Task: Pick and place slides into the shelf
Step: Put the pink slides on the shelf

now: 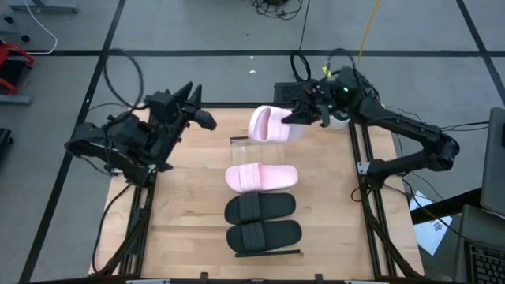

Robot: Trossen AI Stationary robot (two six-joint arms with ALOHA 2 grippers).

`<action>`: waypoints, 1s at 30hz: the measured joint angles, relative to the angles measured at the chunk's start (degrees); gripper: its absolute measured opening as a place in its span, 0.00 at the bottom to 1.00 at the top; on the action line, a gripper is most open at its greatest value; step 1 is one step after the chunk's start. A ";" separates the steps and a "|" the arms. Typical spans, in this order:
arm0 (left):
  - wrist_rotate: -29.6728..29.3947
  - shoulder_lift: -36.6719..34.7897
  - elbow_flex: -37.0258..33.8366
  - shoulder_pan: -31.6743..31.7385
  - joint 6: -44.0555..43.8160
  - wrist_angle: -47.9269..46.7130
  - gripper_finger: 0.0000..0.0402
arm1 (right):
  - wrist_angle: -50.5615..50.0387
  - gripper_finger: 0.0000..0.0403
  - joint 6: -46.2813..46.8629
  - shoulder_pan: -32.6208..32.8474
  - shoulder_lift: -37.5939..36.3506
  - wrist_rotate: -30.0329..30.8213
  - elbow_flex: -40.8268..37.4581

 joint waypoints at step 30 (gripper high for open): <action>-4.58 -0.07 0.04 -3.07 6.31 -1.21 0.30 | -22.25 0.00 1.30 1.51 12.56 -0.26 6.05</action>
